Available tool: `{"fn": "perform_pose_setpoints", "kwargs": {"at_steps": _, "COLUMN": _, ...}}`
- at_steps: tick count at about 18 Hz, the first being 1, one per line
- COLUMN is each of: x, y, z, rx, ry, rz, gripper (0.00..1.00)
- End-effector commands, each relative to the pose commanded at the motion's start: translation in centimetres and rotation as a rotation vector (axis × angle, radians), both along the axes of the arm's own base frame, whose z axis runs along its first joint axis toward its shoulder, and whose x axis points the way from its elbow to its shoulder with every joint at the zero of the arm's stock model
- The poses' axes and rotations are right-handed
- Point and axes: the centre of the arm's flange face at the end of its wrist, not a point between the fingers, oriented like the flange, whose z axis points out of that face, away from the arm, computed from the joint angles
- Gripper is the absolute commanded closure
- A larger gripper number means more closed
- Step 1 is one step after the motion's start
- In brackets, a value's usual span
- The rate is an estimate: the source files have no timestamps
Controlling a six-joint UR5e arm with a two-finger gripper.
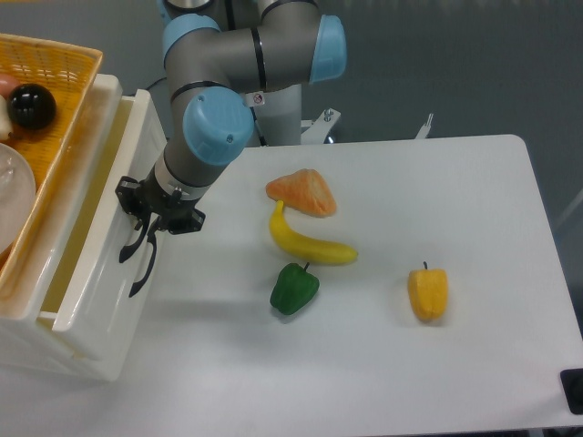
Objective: Slide open the top white drawer
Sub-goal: 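Pull the upper drawer outward by its handle with the gripper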
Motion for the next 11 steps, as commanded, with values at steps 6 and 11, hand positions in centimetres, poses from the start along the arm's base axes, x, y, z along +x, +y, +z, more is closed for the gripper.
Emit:
{"fn": "perform_pose_setpoints", "kwargs": {"at_steps": 6, "x": -0.36, "y": -0.1, "z": -0.09, "rx": -0.001, "ry": -0.001, "rz": 0.006, "gripper": 0.76}}
{"fn": "perform_pose_setpoints", "kwargs": {"at_steps": 11, "x": -0.78, "y": -0.29, "z": -0.11, "rx": -0.003, "ry": 0.0, "rz": 0.012, "gripper": 0.78}}
